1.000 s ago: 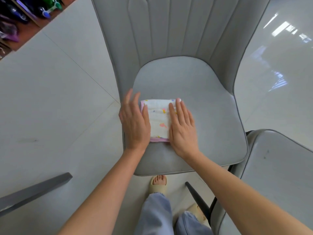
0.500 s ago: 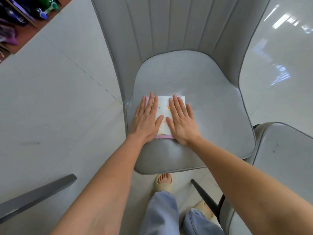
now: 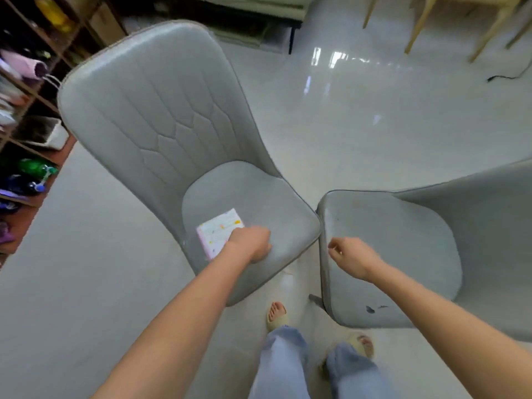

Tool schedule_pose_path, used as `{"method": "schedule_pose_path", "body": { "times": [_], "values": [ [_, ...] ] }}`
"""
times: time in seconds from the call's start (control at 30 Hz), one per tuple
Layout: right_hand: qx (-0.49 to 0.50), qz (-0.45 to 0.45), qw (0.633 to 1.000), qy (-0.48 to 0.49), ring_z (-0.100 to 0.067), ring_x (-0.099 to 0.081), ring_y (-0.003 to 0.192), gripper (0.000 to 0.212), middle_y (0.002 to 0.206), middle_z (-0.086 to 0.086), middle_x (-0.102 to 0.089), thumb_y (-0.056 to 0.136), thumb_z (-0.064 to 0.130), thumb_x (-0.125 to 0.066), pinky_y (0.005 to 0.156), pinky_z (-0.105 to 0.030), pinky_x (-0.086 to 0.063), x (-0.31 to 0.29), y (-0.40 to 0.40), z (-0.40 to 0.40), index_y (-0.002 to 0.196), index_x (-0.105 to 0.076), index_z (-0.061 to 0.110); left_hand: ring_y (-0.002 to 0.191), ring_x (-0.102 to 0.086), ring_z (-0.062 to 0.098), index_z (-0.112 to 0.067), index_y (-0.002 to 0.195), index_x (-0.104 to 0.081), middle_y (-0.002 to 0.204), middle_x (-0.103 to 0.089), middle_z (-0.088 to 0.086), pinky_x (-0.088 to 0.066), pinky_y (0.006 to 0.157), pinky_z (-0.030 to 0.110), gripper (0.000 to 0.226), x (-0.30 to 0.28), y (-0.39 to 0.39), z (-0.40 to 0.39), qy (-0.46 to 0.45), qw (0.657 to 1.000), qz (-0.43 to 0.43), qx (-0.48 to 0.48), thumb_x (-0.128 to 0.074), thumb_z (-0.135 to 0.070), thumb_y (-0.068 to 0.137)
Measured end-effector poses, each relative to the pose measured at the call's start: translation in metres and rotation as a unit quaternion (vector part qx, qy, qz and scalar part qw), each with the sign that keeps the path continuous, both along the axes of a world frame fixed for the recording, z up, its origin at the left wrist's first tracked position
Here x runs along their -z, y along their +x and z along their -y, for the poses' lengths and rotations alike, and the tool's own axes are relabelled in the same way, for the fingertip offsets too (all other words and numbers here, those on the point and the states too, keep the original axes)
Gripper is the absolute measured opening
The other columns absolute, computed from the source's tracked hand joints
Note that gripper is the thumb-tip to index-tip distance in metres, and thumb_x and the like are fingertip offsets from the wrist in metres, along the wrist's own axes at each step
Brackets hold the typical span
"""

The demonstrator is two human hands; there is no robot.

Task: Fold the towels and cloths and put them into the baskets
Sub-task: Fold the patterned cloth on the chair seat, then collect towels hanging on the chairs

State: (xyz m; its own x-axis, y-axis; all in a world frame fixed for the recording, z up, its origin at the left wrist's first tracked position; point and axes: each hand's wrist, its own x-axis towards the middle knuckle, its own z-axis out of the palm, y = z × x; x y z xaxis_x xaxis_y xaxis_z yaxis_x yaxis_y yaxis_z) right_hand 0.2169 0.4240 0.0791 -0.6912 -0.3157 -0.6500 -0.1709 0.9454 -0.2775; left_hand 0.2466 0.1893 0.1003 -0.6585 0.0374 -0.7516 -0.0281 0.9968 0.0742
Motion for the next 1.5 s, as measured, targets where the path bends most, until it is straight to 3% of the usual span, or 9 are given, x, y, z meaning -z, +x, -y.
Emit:
{"method": "schedule_pose_path", "body": {
  "times": [0.2,0.43,0.63,0.8,0.93,1.17,1.37,1.5],
  "values": [
    [0.15,-0.118,0.981,-0.02,-0.027,-0.06,0.099,0.028,0.107,-0.004,-0.067,0.097,0.026,-0.041,0.078,-0.035,-0.049,-0.112,0.033,-0.146,0.112,-0.062,0.015,0.115,-0.055,0.033,-0.01,0.127,-0.051,0.127,-0.057,0.015,-0.045,0.087,0.037,0.036,-0.104,-0.03,-0.171,0.068,0.974,-0.088,0.199,-0.035,-0.031,0.101],
    [0.376,-0.215,0.901,-0.027,-0.028,-0.063,0.096,0.02,0.101,-0.004,-0.069,0.094,0.03,-0.047,0.075,-0.037,-0.049,-0.181,0.154,-0.329,0.099,-0.064,0.021,0.115,-0.055,0.033,-0.016,0.126,-0.055,0.125,-0.06,0.01,-0.047,0.09,0.039,0.036,-0.177,0.008,-0.413,0.159,0.891,-0.106,0.411,-0.04,-0.036,0.099],
    [0.545,-0.205,0.813,-0.002,-0.024,-0.062,0.087,0.021,0.097,-0.002,-0.068,0.093,0.026,-0.046,0.078,-0.039,-0.052,-0.204,0.296,-0.486,0.096,-0.065,0.017,0.116,-0.054,0.03,-0.019,0.13,-0.052,0.127,-0.059,0.006,-0.046,0.094,0.039,0.038,-0.203,0.109,-0.611,0.156,0.819,-0.089,0.546,-0.039,-0.038,0.1],
    [0.694,-0.217,0.685,0.037,-0.024,-0.063,0.085,0.018,0.092,-0.002,-0.068,0.092,0.023,-0.048,0.072,-0.033,-0.051,-0.203,0.433,-0.582,0.09,-0.065,0.017,0.116,-0.055,0.028,-0.022,0.13,-0.052,0.129,-0.057,0.004,-0.045,0.096,0.037,0.037,-0.211,0.209,-0.75,0.155,0.735,-0.086,0.655,-0.04,-0.039,0.099],
    [0.775,-0.195,0.597,0.073,-0.025,-0.062,0.087,0.017,0.096,-0.003,-0.068,0.091,0.021,-0.047,0.069,-0.029,-0.046,-0.198,0.529,-0.619,0.091,-0.064,0.017,0.118,-0.053,0.025,-0.024,0.131,-0.051,0.13,-0.057,0.002,-0.043,0.097,0.035,0.037,-0.208,0.29,-0.839,0.168,0.652,-0.066,0.736,-0.04,-0.039,0.099],
    [0.889,-0.118,0.429,0.11,-0.027,-0.063,0.092,0.021,0.1,-0.006,-0.067,0.094,0.022,-0.043,0.076,-0.035,-0.05,-0.175,0.67,-0.64,0.095,-0.062,0.015,0.114,-0.055,0.024,-0.025,0.131,-0.051,0.13,-0.056,0.002,-0.042,0.094,0.033,0.037,-0.185,0.435,-0.959,0.164,0.49,0.0,0.856,-0.039,-0.04,0.1],
    [0.95,-0.093,0.264,0.135,-0.027,-0.062,0.102,0.026,0.109,-0.011,-0.065,0.098,0.018,-0.04,0.088,-0.035,-0.047,-0.175,0.719,-0.669,0.105,-0.062,0.006,0.116,-0.055,0.023,-0.021,0.134,-0.049,0.132,-0.054,0.003,-0.044,0.099,0.035,0.038,-0.177,0.519,-1.049,0.156,0.308,0.019,0.939,-0.038,-0.038,0.102],
    [0.978,-0.066,0.141,0.138,-0.031,-0.062,0.103,0.025,0.11,-0.015,-0.064,0.096,0.018,-0.037,0.089,-0.038,-0.049,-0.178,0.737,-0.673,0.097,-0.06,0.008,0.115,-0.056,0.024,-0.021,0.132,-0.049,0.132,-0.055,0.003,-0.044,0.099,0.036,0.037,-0.177,0.568,-1.095,0.135,0.18,-0.006,0.974,-0.036,-0.037,0.102]
  ]
}}
